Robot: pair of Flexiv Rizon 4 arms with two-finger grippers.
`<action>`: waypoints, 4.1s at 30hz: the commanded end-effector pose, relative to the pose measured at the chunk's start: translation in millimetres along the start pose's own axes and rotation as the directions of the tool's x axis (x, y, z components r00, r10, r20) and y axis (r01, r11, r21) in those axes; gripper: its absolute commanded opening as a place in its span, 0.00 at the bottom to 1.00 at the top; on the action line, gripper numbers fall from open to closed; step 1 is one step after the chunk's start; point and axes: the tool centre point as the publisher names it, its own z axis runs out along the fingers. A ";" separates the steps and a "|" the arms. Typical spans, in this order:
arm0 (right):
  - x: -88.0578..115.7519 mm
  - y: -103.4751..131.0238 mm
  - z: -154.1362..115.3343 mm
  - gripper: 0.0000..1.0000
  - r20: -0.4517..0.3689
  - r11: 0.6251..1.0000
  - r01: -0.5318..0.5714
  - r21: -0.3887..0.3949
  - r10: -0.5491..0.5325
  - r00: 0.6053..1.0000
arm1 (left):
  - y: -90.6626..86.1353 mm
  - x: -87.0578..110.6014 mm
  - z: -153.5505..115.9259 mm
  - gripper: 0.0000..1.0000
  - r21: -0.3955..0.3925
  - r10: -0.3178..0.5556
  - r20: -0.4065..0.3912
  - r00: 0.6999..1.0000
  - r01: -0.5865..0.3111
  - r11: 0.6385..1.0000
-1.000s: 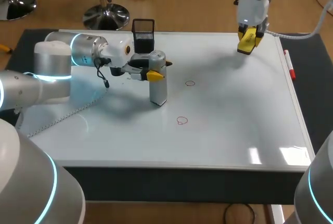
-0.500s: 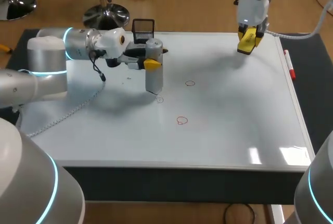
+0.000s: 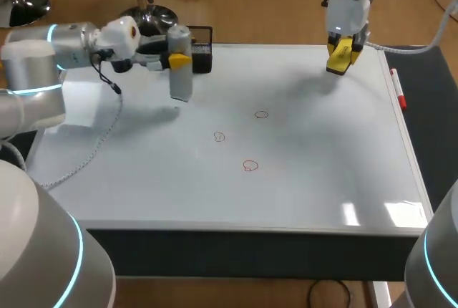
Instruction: Pick up the inspection probe, press it on each red-marked spot on the whiteboard one by one, put down the probe, pick up the eraser, and wipe off all the red marks.
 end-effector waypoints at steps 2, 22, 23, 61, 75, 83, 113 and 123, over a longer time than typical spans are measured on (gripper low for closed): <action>-0.2 -1.1 -1.5 0.00 -0.005 1.000 0.001 0.000 -0.001 1.000 | -15.6 -5.2 -26.5 0.00 -0.020 0.021 0.076 0.997 -0.020 1.000; -0.2 -1.1 -1.5 0.00 -0.005 1.000 0.001 0.000 -0.001 1.000 | -26.2 -53.6 -88.6 0.00 -0.017 0.033 0.227 0.973 -0.029 0.999; -0.2 -1.1 -1.5 0.00 -0.005 1.000 0.001 0.000 -0.001 1.000 | -26.5 -53.8 -89.3 0.00 -0.017 0.032 0.230 0.973 -0.029 0.999; -34.7 96.6 -9.8 0.00 0.038 0.964 0.264 -0.001 -0.264 0.964 | -26.7 -54.0 -90.0 0.00 -0.019 0.033 0.233 0.972 -0.029 0.999; -86.7 179.9 3.9 0.00 0.033 0.916 0.401 -0.024 -0.400 0.916 | -26.7 -54.0 -90.0 0.00 -0.019 0.033 0.233 0.972 -0.029 0.999; -108.3 224.2 4.8 0.00 0.053 0.892 0.450 -0.031 -0.448 0.892 | -26.7 -54.0 -90.0 0.00 -0.019 0.033 0.233 0.972 -0.029 0.999; -170.1 314.4 60.6 0.00 0.084 0.883 0.467 -0.049 -0.462 0.883 | -26.7 -54.0 -90.0 0.00 -0.019 0.033 0.233 0.972 -0.029 0.999; -181.9 331.2 64.9 0.00 0.098 0.877 0.479 -0.041 -0.474 0.875 | -26.7 -54.0 -90.0 0.00 -0.019 0.033 0.233 0.972 -0.029 0.999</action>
